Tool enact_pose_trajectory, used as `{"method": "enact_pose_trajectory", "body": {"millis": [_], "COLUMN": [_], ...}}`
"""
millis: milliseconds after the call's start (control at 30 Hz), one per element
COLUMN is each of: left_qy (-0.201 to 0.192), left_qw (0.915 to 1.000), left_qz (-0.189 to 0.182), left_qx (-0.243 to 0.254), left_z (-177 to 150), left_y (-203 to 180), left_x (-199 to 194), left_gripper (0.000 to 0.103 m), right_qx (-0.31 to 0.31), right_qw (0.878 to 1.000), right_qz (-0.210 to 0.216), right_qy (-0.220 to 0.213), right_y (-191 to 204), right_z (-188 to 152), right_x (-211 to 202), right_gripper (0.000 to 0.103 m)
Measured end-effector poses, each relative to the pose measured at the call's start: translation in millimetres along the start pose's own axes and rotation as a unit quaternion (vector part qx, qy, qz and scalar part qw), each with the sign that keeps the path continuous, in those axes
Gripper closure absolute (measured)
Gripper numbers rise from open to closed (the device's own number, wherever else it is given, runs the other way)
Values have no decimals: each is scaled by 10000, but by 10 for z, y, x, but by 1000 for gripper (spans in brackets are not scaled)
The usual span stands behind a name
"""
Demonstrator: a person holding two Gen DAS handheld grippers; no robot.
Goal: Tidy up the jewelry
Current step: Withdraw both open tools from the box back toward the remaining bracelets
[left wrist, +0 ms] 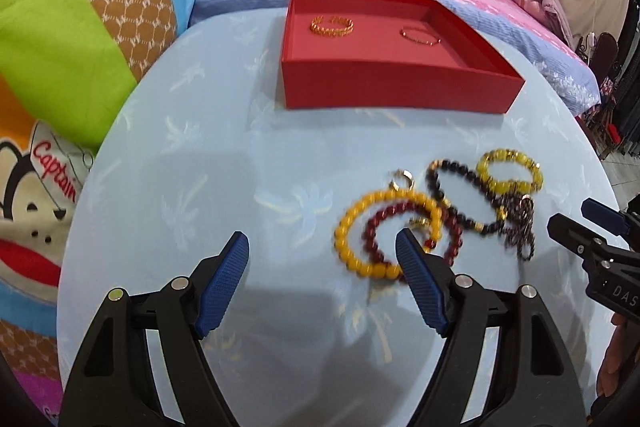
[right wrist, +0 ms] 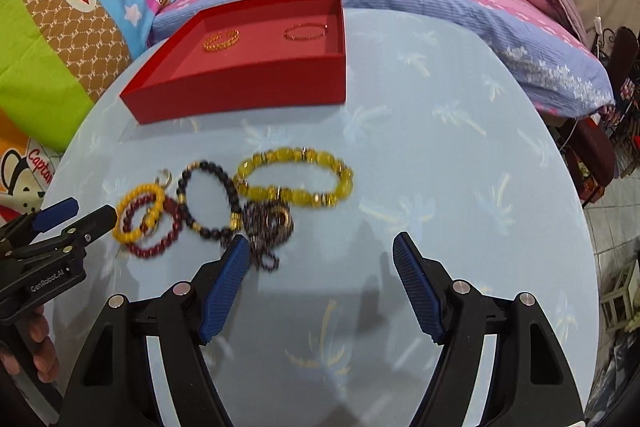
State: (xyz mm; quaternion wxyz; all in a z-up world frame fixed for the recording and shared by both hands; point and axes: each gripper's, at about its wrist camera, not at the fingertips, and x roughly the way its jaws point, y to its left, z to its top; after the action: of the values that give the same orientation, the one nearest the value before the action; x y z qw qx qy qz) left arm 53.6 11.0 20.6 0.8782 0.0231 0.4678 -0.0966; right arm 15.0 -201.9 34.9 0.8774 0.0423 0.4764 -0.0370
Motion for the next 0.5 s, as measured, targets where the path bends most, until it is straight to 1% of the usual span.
{"method": "enact_pose_trajectory", "body": {"millis": [167, 300, 500], "left_qy": [5, 23, 16], "left_qw": [10000, 9999, 9998], "left_qz": [27, 39, 64], "left_qx": [-57, -102, -203], "left_z": [-121, -179, -183], "left_y": [34, 73, 135], "left_x": [-36, -69, -93], "left_gripper": [31, 31, 31], "right_qx": [-91, -99, -119], "right_qw": [9999, 9999, 9999], "right_qz": [-73, -48, -50], "right_qy": [59, 90, 69], "right_y": [54, 83, 116], "right_z": [-167, -241, -242], "right_x": [-12, -27, -50], "right_gripper": [32, 32, 32]}}
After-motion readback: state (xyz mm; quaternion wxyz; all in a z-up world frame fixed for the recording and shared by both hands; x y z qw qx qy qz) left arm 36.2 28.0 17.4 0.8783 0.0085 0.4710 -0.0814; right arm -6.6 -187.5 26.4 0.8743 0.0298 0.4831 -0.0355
